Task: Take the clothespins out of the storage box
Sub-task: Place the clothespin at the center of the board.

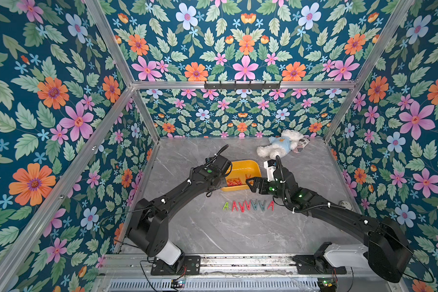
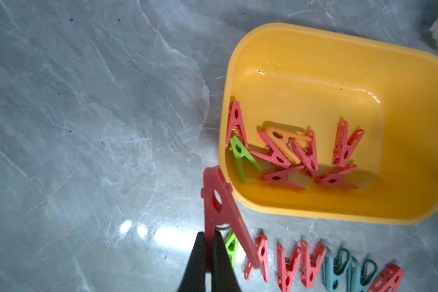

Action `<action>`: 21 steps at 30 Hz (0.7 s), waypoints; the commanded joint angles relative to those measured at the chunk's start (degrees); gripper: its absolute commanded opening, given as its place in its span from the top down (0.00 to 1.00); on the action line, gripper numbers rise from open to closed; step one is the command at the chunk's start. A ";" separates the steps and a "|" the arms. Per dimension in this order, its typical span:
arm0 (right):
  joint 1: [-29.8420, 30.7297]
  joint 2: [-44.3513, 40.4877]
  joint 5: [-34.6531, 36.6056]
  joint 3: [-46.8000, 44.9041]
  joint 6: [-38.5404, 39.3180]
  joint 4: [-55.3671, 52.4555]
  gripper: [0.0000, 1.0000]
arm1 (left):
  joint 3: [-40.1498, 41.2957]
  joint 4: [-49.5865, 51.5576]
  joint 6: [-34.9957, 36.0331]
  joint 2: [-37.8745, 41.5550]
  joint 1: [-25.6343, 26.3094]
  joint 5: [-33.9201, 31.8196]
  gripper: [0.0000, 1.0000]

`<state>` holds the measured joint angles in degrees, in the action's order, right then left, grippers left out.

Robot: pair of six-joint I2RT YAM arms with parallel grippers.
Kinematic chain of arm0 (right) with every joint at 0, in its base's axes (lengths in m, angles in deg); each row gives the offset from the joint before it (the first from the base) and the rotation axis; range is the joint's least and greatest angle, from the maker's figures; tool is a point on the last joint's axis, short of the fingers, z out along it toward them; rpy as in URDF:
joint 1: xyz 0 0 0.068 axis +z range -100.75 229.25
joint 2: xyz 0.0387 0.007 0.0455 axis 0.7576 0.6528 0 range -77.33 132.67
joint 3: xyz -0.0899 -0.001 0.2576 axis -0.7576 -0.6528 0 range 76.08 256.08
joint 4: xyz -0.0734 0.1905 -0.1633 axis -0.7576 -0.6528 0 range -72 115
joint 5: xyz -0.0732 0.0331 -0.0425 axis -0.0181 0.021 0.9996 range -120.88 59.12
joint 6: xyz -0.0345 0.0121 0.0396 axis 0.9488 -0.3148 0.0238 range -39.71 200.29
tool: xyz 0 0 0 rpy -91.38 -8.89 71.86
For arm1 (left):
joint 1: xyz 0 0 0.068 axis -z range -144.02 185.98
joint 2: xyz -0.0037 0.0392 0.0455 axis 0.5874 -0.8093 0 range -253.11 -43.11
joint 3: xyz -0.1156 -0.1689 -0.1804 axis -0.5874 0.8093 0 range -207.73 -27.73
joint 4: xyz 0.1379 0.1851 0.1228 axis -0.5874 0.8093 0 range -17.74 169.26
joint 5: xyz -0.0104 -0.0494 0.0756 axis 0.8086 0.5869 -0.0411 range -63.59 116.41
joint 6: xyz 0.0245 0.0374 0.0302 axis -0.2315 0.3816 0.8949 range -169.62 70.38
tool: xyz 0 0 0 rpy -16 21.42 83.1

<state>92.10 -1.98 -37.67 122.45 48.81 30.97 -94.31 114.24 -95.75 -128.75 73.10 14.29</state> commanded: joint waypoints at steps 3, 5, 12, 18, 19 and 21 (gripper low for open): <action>1.87 1.76 -2.54 1.04 0.29 4.39 0.01 | 5.92 1.18 3.12 5.51 0.55 -0.76 0.94; 1.97 2.21 -2.62 1.24 0.07 4.22 0.01 | 8.38 0.55 4.64 7.08 1.13 -0.17 0.94; 2.50 2.10 -1.76 1.77 -0.23 2.72 0.01 | 15.87 -3.48 8.40 7.86 2.08 1.43 0.94; 2.76 1.23 -0.54 1.64 -0.56 0.11 0.01 | 19.01 -8.76 9.17 4.11 2.47 3.49 0.93; 2.78 0.95 -0.22 1.54 -0.71 -0.16 0.01 | 19.20 -9.22 9.42 3.40 2.51 3.45 0.93; 2.84 0.42 0.31 1.15 -1.03 -0.42 0.01 | 19.34 -9.79 9.86 2.16 2.60 3.29 0.93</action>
<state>94.83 -0.91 -38.57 123.83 48.59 30.89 -75.17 106.89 -86.96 -125.65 75.66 17.59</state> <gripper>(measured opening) 0.993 0.078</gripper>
